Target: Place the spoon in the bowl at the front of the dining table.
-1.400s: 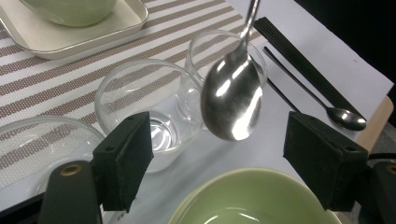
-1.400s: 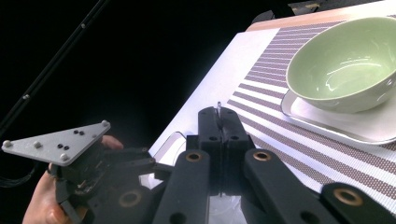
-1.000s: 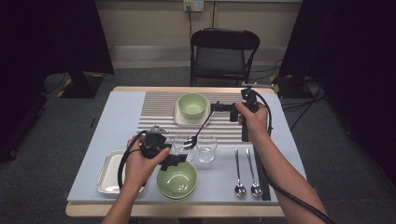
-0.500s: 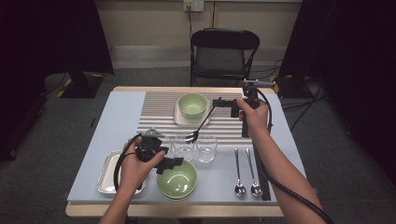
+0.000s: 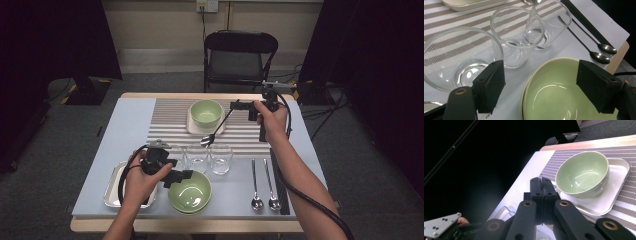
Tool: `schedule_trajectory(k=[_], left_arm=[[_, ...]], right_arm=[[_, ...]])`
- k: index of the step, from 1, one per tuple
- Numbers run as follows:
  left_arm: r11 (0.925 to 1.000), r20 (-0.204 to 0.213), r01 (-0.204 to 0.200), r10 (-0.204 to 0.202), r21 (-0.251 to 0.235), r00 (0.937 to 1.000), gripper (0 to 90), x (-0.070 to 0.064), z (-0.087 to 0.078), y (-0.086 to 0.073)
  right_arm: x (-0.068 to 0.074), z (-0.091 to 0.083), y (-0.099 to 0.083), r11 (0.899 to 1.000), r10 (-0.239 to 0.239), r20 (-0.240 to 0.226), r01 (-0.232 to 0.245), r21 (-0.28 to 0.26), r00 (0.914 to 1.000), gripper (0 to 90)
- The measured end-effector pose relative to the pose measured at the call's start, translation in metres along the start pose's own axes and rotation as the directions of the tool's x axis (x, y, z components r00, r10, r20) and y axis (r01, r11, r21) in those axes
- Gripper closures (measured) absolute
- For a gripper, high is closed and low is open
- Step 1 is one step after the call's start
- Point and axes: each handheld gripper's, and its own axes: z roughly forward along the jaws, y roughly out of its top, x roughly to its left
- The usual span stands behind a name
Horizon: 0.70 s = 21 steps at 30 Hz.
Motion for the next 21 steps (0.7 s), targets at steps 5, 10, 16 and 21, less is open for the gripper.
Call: schedule_trajectory(k=[5,10,16,21], left_arm=[[1.0,0.007,0.007,-0.007,0.004,1.0,22.8,0.003,0.0,-0.003],[0.9999,0.009,0.012,-0.012,-0.002,0.9999,22.8,0.005,0.0,-0.004],[0.9998,0.021,0.019,-0.019,-0.001,0.9996,22.8,0.007,0.002,-0.007],[0.9998,0.016,0.02,-0.02,-0.007,0.9997,22.8,0.008,0.0,-0.007]], right_arm=[[-0.005,-0.001,0.003,1.0,-0.001,0.015,0.001,-0.004,0.9999,90.0],[-0.009,-0.004,0.007,1.0,0.005,0.031,-0.004,-0.02,0.9995,90.0],[-0.007,-0.004,0.012,0.999,0.005,0.046,-0.003,-0.045,0.9989,90.0],[-0.004,0.0,0.016,0.999,0.002,0.043,0.0,-0.047,0.9991,90.0]])
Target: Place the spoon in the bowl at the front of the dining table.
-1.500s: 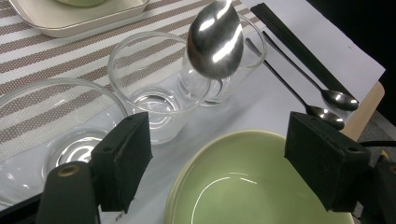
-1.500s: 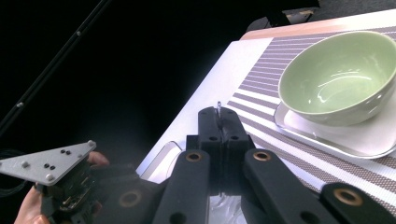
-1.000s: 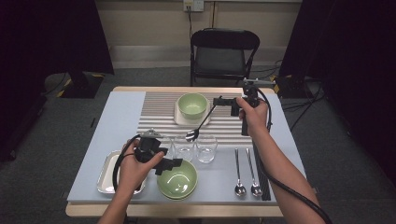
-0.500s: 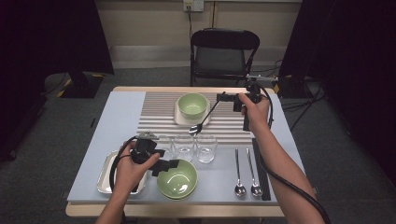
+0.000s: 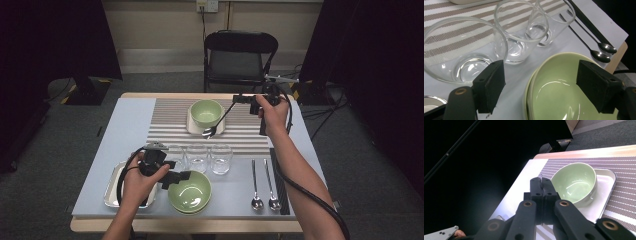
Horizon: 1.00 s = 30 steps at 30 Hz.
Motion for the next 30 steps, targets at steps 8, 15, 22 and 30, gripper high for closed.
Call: schedule_trajectory(k=[8,15,22,30], left_arm=[[1.0,0.009,0.001,-0.001,0.002,1.0,22.7,0.0,-0.001,0.0],[1.0,0.014,0.004,-0.004,0.006,0.9999,22.7,0.003,-0.002,-0.001],[0.9999,0.029,0.015,-0.016,0.007,0.9995,22.7,0.006,-0.002,-0.004],[0.9997,0.02,0.022,-0.022,0.008,0.9996,22.7,0.007,-0.001,-0.005]], right_arm=[[0.002,0.009,0.005,1.0,-0.002,0.008,0.002,-0.003,1.0,90.0],[0.001,0.015,0.008,1.0,0.003,0.026,-0.002,-0.013,0.9997,90.0],[-0.003,0.022,0.009,1.0,0.012,0.041,-0.011,-0.014,0.9991,90.0],[-0.009,0.029,0.012,0.999,0.028,0.05,-0.026,-0.033,0.9984,90.0]])
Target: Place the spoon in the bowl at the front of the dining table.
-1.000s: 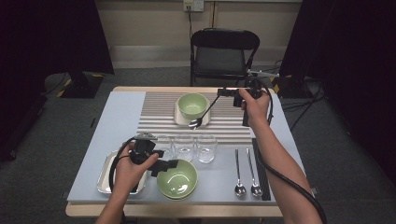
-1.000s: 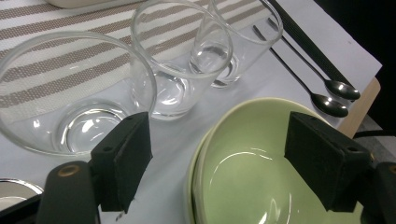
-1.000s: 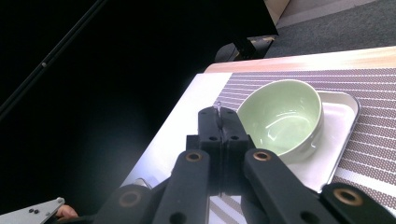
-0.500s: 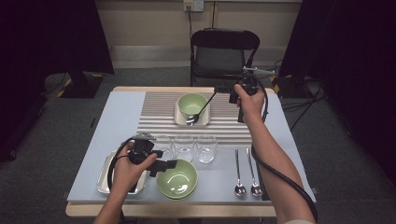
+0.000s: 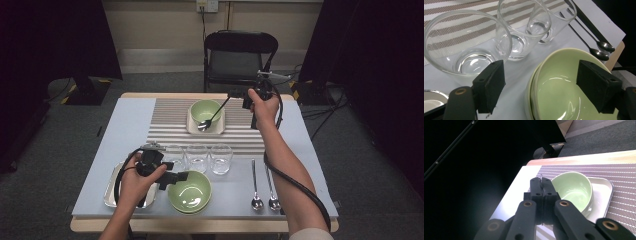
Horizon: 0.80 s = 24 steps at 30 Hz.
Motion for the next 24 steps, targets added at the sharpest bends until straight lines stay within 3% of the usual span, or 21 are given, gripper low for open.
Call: schedule_trajectory(k=[24], left_arm=[[0.9998,-0.016,-0.009,0.01,0.016,0.9998,22.7,-0.001,0.0,-0.001]], right_arm=[[-0.013,0.003,0.01,0.999,0.017,0.037,-0.015,-0.043,0.9992,90.0]])
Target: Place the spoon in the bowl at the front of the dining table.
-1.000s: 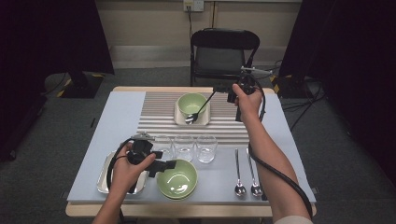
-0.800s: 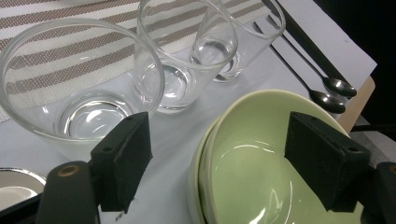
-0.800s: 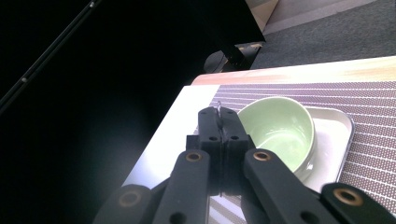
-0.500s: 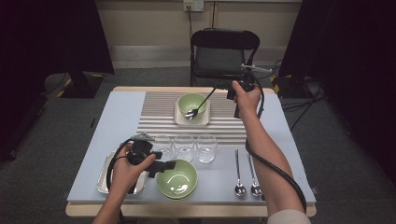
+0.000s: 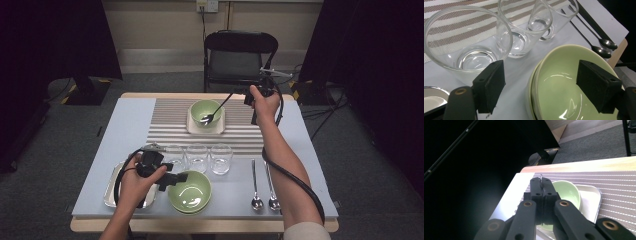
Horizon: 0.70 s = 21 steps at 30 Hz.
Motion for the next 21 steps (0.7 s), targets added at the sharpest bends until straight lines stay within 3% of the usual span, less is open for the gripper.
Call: schedule_trajectory(k=[21], left_arm=[[0.9997,0.0,-0.022,0.022,0.01,0.9998,22.8,0.0007,-0.0008,-0.0009]], right_arm=[[-0.008,0.0096,0.0041,1.0,0.01,0.03,-0.009,-0.021,0.9995,90.0]])
